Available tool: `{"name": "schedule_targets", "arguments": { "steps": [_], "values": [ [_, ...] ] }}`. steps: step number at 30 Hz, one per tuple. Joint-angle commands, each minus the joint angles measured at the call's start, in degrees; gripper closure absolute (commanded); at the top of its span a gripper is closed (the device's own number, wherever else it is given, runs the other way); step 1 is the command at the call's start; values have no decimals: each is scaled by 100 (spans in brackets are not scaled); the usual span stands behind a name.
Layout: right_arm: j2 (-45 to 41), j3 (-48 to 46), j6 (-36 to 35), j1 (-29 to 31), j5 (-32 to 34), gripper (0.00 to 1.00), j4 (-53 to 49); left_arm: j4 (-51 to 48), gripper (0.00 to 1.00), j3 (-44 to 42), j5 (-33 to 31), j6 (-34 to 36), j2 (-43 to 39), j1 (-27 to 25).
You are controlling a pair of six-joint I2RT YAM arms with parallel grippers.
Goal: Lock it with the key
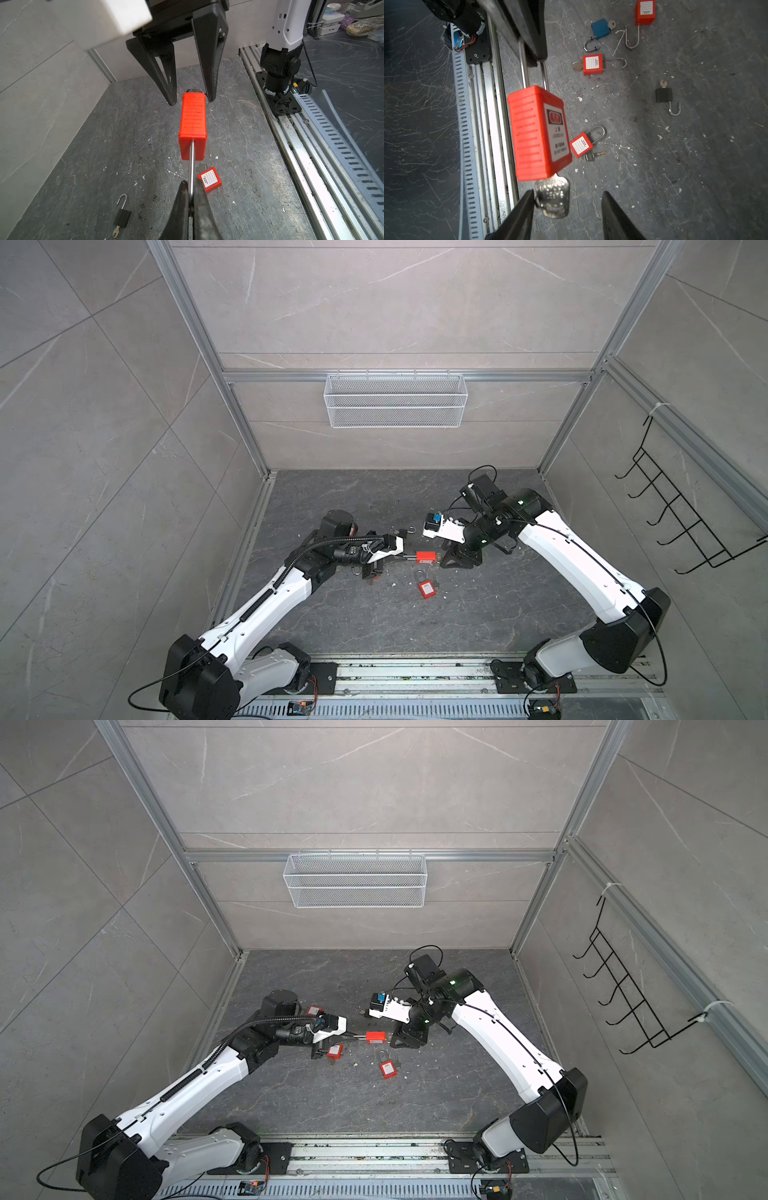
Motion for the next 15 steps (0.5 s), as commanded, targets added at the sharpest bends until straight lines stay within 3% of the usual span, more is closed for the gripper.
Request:
{"name": "schedule_targets", "arguments": {
  "steps": [1, 6, 11, 15],
  "values": [
    [138, 223, -104, 5, -267, 51, -337, 44, 100, 252, 106, 178, -96, -57],
    [200, 152, -284, 9, -231, 58, -346, 60, 100, 319, 140, -1, -39, -67],
    [66, -133, -573, 5, -66, 73, -144, 138, 100, 450, 353, -408, 92, -72],
    [-277, -514, -634, 14, 44, 75, 466, 181, 100, 460, 485, -594, 158, -66]
  ]
}}
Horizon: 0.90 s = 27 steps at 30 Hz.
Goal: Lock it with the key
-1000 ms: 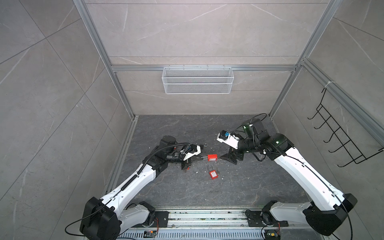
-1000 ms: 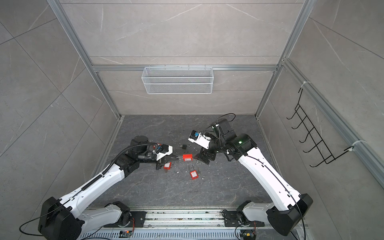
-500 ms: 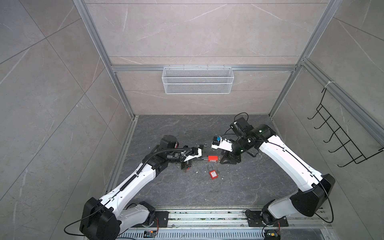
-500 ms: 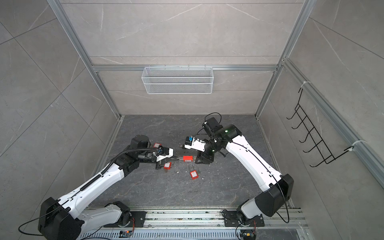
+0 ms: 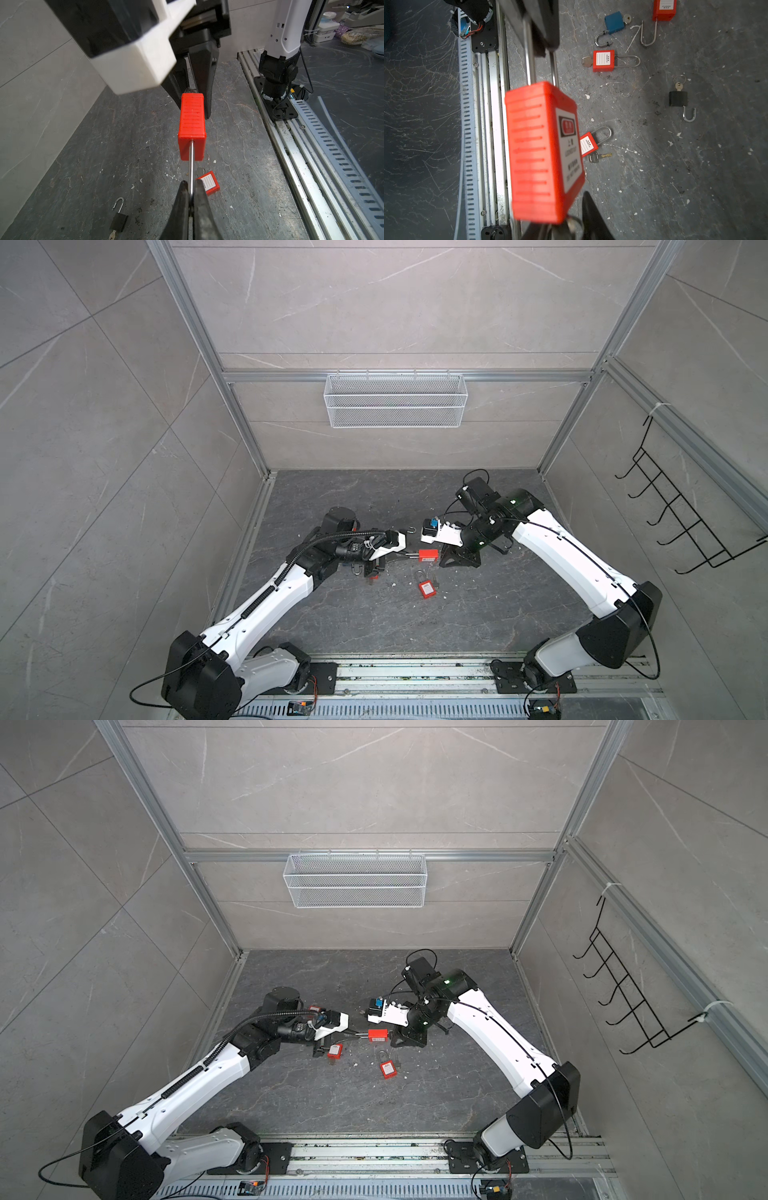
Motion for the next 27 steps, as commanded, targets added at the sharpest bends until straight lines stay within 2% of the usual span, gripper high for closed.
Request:
{"name": "schedule_targets", "arguments": {
  "steps": [1, 3, 8, 9, 11, 14, 16, 22, 27],
  "values": [
    [-450, -336, -173, 18, 190, 75, 612, 209, 100, 216, 429, -262, 17, -29],
    [-702, -578, -304, 40, 229, 81, 959, 171, 100, 218, 457, -323, 33, -26],
    [-1371, -1372, -706, 295, 749, 80, 1955, -24, 100, 268, 580, -348, 119, -33],
    [-1421, -1441, -705, 355, 891, 78, 2070, -44, 100, 269, 581, -335, 130, -27],
    [-1452, -1465, -648, 401, 943, 65, 2103, -72, 100, 277, 573, -304, 128, -27],
    [-1250, -1195, -680, 401, 815, 48, 1522, -148, 100, 302, 510, -213, 107, -33],
    [-1083, -957, -609, 401, 785, 45, 1080, -195, 100, 304, 430, -144, 78, -26],
    [-935, -486, -174, 401, 317, 44, 580, -321, 100, 271, 168, 103, -26, -34],
    [-587, 17, -72, 393, 61, 54, 72, -345, 100, 232, -51, 179, -97, -71]
  ]
}}
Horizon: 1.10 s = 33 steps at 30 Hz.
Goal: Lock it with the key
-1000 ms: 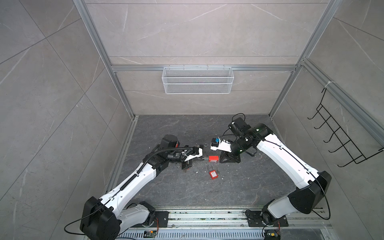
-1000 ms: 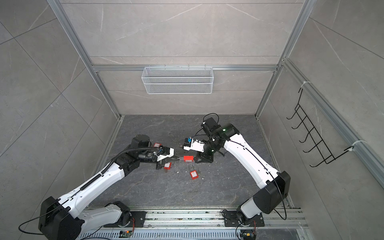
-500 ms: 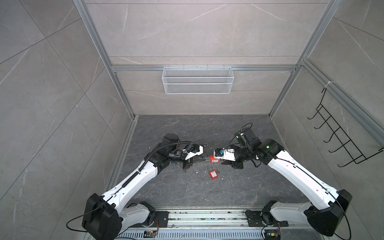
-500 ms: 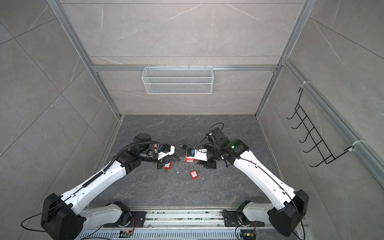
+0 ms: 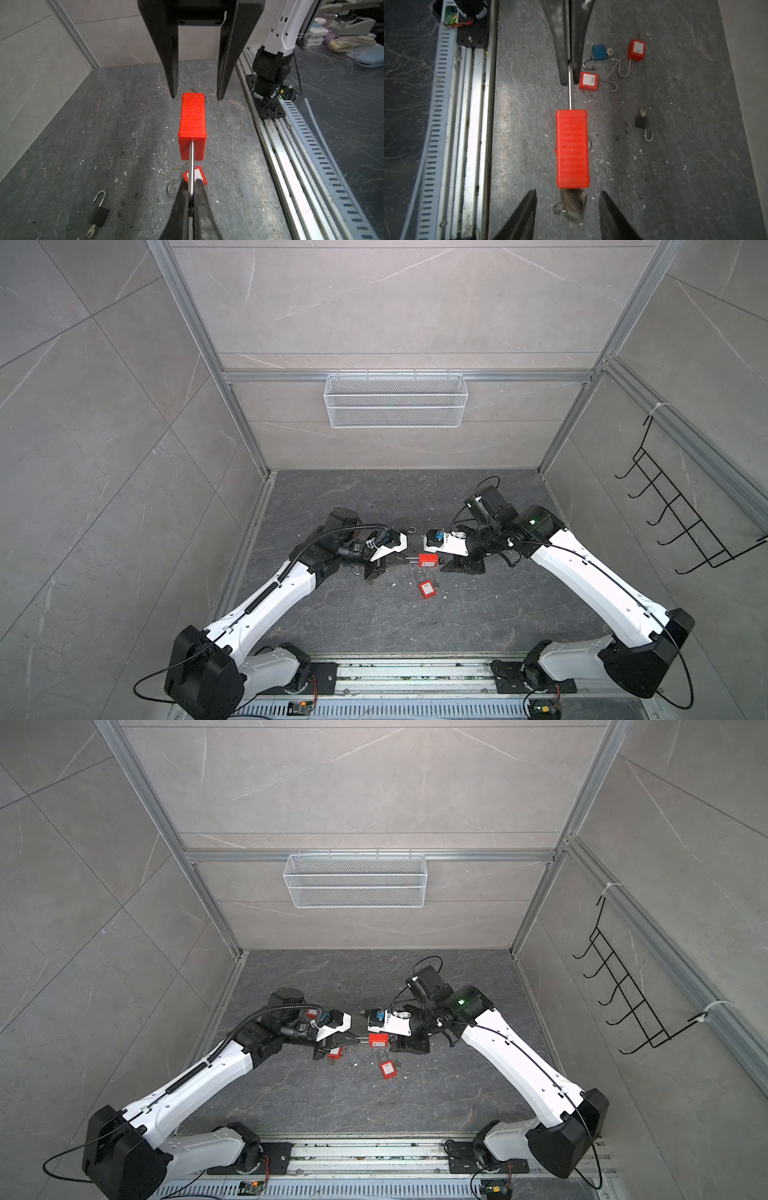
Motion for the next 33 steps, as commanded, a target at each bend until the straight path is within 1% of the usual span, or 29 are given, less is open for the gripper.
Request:
{"name": "schedule_targets", "arguments": {
  "steps": [1, 3, 6, 7, 12, 14, 18, 19, 21, 22, 25, 28, 30, 31, 33],
  "values": [
    [308, 381, 151, 8, -276, 56, -670, 58, 100, 178, -15, 190, -225, -47],
    [440, 459, 100, 3, -222, 60, -841, 74, 100, 182, -21, 192, -235, -53],
    [467, 396, 38, 9, -178, 65, -841, 116, 100, 168, -27, 120, -235, -62],
    [452, 338, 45, 5, -117, 65, -769, 143, 100, 164, -23, 93, -235, -55],
    [187, 95, 123, 8, 286, 56, -258, 150, 100, 122, 47, 75, -270, -59],
    [140, 35, 137, 11, 354, 56, -154, 147, 100, 113, 64, 65, -273, -54],
    [262, 49, 137, 11, 384, 63, -263, 195, 100, 122, 96, -3, -270, -64],
    [275, 36, 138, 12, 397, 66, -252, 215, 100, 122, 111, -30, -263, -63],
    [263, -25, 133, 12, 415, 76, -176, 219, 100, 140, 146, -78, -244, -66],
    [241, -52, 127, 12, 415, 78, -127, 218, 100, 143, 165, -98, -229, -64],
    [138, -180, 95, 20, 400, 80, 28, 234, 100, 149, 184, -189, -202, -65],
    [21, -325, -10, 73, 521, 88, 160, 357, 100, 148, 215, -365, -166, -63],
    [-91, -490, -95, 117, 651, 92, 305, 424, 100, 167, 328, -505, -124, -65],
    [-166, -580, -116, 146, 735, 96, 420, 430, 100, 194, 392, -574, -91, -55],
    [-325, -805, -209, 210, 857, 97, 678, 306, 100, 273, 603, -616, 2, -57]
  ]
}}
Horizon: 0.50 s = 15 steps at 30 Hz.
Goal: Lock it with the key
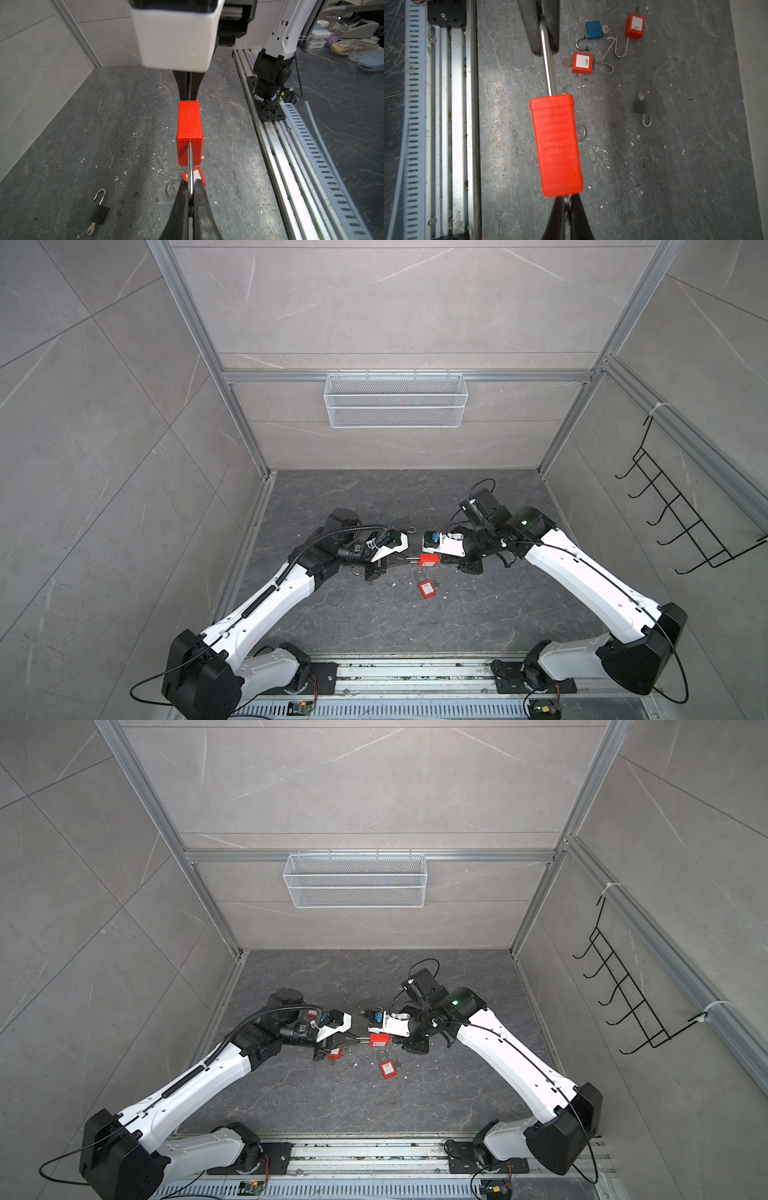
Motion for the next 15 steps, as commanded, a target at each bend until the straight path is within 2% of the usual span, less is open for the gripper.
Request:
{"name": "schedule_targets", "arguments": {
  "steps": [1, 6, 11, 15],
  "values": [
    [-318, -342, -209, 137, 233, 97, 405, 202, 100, 319, 655, -227, 116, -10],
    [-537, -533, -265, 146, 233, 96, 658, 159, 100, 344, 778, -283, 189, 10],
    [-529, -540, -264, 146, 199, 88, 605, 123, 100, 363, 800, -201, 215, 19],
    [-368, -387, -326, 149, 58, 86, 339, 69, 100, 377, 806, -100, 214, 21]
  ]
}}
